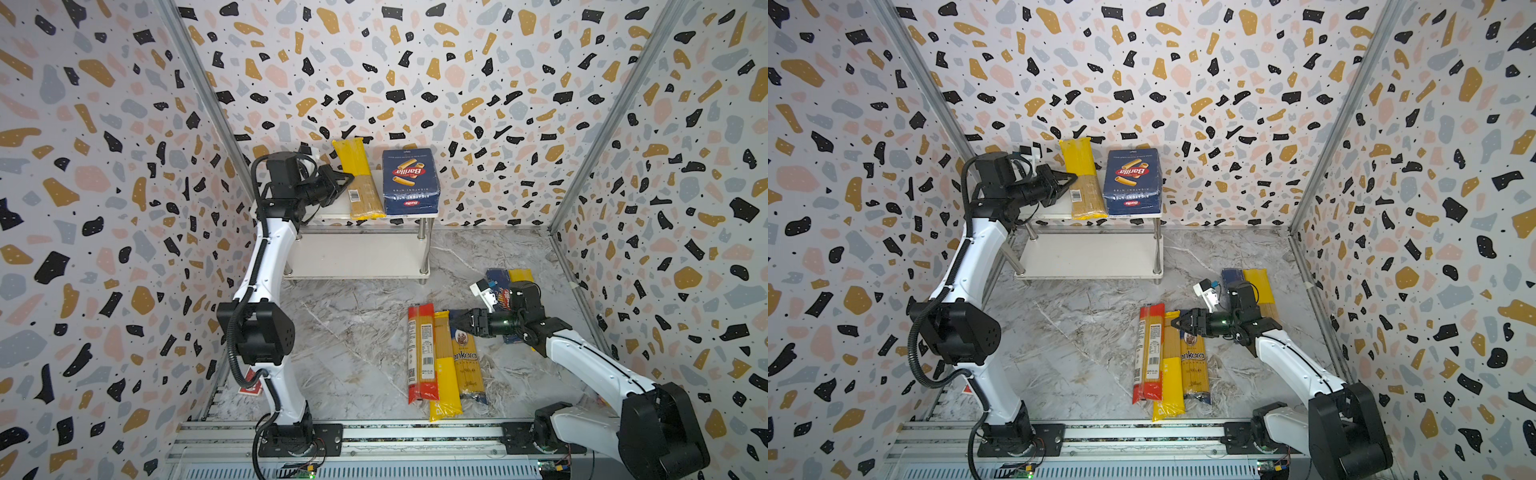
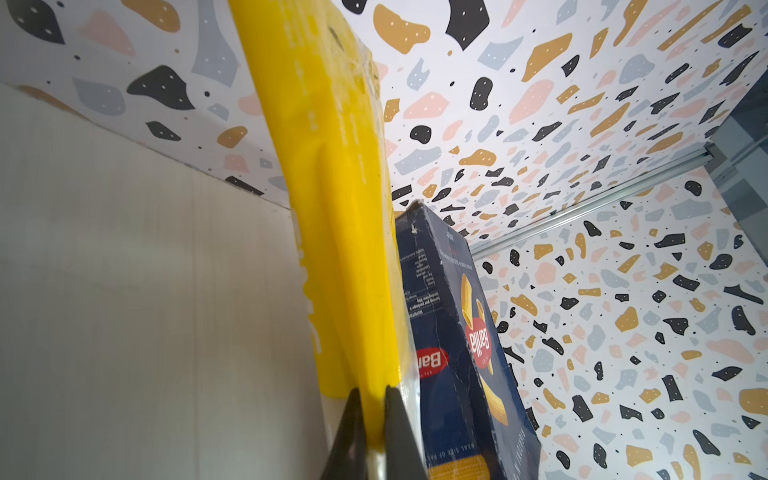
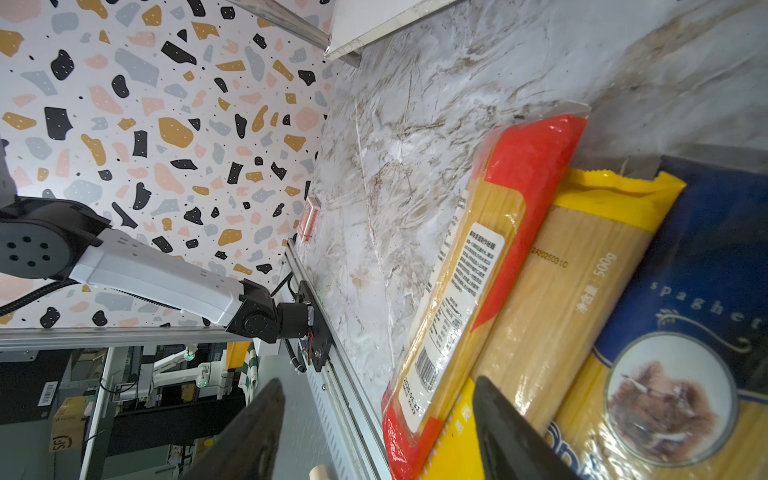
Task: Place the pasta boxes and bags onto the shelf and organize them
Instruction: 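Carry the yellow bag onto the top shelf beside the Barilla box with the left gripper, then release the yellow bag and pull the left gripper back from the shelf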
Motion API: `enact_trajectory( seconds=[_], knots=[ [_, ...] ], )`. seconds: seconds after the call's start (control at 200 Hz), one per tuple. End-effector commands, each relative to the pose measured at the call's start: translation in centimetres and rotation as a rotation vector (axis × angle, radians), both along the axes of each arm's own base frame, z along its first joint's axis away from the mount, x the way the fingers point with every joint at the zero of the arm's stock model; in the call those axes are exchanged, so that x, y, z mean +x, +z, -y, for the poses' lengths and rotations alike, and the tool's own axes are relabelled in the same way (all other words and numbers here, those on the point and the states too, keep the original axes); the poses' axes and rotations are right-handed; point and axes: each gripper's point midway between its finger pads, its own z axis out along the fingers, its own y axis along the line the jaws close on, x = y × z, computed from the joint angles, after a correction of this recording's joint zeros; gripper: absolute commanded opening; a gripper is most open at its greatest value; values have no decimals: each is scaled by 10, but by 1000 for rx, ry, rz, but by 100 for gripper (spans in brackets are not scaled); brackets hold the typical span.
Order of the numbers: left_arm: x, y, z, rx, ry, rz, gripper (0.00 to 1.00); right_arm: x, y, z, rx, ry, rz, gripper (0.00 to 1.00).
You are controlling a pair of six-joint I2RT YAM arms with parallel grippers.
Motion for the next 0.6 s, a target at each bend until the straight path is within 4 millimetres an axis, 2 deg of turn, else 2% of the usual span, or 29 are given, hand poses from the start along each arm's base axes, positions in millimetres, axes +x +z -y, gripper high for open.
enact_trajectory(
  seconds=[0.0,0.22,0.33,0.375,0.446,0.501,0.596],
  knots=[
    [-26,57,7,21,-66,219,0,1,6,0,19,4,29,72],
    [-24,44,9,29,-79,182,0,-3,9,0,31,5,35,72],
    [-24,41,8,30,-74,173,14,-5,12,1,33,0,48,74],
    [-23,40,8,30,-70,169,22,-5,13,1,34,0,50,75],
    [-22,39,8,31,-68,167,26,-6,13,1,35,1,46,75],
    [-22,38,8,32,-68,164,34,-6,13,2,33,0,48,76],
    [-24,39,7,34,-69,166,35,-8,11,3,32,-5,48,78]
  ],
)
